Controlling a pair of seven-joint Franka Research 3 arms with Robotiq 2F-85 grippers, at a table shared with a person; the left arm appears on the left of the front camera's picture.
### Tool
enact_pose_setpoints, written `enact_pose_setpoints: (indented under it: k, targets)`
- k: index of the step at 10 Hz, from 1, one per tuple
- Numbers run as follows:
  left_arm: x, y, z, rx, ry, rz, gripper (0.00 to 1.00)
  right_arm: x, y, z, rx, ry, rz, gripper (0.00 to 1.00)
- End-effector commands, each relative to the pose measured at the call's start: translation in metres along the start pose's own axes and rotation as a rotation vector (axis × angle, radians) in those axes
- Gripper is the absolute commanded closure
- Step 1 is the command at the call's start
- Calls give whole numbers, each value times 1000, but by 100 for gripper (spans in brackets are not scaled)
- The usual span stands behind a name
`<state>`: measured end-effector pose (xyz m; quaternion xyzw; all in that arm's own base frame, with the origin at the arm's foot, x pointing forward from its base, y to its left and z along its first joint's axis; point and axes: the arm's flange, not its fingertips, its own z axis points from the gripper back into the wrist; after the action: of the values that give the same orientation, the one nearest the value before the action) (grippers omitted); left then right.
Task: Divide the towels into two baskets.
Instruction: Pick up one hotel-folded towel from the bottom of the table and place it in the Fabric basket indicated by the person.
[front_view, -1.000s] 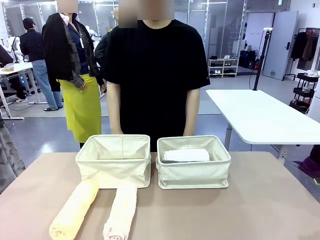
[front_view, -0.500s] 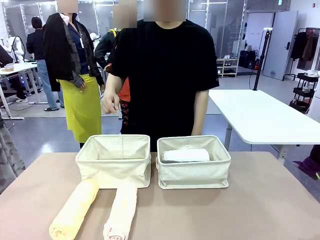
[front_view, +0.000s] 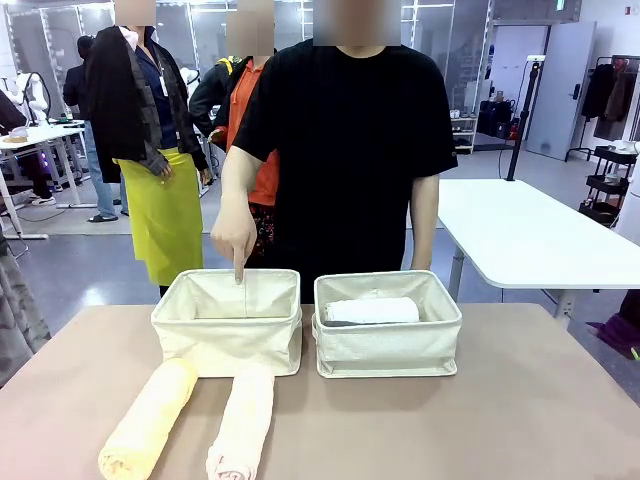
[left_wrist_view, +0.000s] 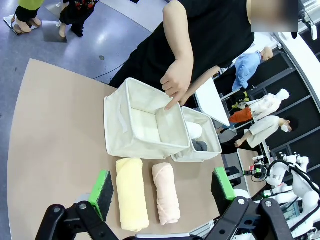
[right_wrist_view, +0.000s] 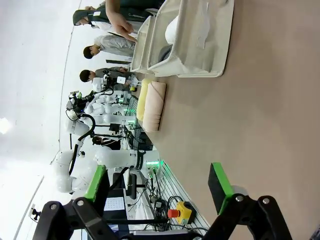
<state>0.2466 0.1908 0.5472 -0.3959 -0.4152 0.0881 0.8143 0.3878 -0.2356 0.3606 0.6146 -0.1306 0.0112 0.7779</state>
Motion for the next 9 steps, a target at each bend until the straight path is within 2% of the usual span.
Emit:
enact_pose_setpoints:
  k: [1,8,9]
  targets:
    - [3,-1,0,-19,-12,0,0,-4,5,-4,-20,-2,-22,0]
    - [0,0,0,0,0,0,0,-4,5,-4,-20,-2,-22,0]
    - [3,-20,-5,8,25,-50,0,-4,5,-4,-20,-2,-22,0]
